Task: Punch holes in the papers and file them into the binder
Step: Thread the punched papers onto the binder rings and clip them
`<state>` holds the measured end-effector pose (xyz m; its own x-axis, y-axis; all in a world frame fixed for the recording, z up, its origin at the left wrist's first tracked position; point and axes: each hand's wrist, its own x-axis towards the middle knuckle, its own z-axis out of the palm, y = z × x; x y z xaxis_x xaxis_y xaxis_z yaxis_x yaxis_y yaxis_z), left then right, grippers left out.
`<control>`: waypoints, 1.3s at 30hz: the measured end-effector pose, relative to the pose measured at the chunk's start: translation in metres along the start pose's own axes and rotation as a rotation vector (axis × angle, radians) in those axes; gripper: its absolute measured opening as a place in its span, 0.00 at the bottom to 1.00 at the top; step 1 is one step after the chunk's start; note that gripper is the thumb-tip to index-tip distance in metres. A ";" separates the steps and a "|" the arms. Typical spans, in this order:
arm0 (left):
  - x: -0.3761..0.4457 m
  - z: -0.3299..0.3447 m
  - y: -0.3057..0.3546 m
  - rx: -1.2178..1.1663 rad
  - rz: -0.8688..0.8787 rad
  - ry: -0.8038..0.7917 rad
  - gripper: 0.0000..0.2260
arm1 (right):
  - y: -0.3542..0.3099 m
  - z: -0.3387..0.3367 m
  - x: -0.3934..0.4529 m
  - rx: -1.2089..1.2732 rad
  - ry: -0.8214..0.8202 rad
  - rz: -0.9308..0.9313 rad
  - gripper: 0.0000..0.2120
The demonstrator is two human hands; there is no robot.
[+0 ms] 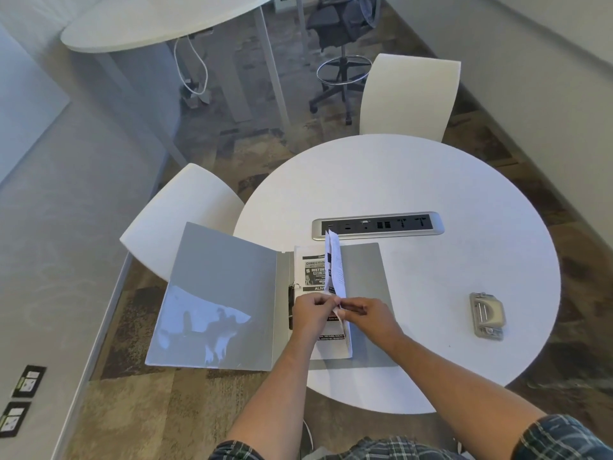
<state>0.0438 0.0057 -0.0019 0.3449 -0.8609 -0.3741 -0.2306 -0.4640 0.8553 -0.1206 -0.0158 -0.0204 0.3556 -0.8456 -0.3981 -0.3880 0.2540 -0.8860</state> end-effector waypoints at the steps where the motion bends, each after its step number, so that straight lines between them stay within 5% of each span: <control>1: 0.002 0.000 -0.001 0.003 -0.005 0.000 0.09 | 0.002 -0.001 0.002 0.014 -0.007 0.013 0.16; 25: 0.007 0.009 -0.014 -0.027 -0.107 0.022 0.05 | 0.005 0.000 0.011 -0.109 0.105 0.089 0.30; 39: 0.007 0.017 -0.007 -0.019 -0.100 0.022 0.07 | 0.003 -0.003 0.004 -0.099 0.118 0.062 0.25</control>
<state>0.0318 -0.0009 -0.0163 0.3856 -0.8054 -0.4502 -0.1765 -0.5433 0.8208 -0.1227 -0.0200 -0.0240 0.2287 -0.8804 -0.4154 -0.4898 0.2647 -0.8307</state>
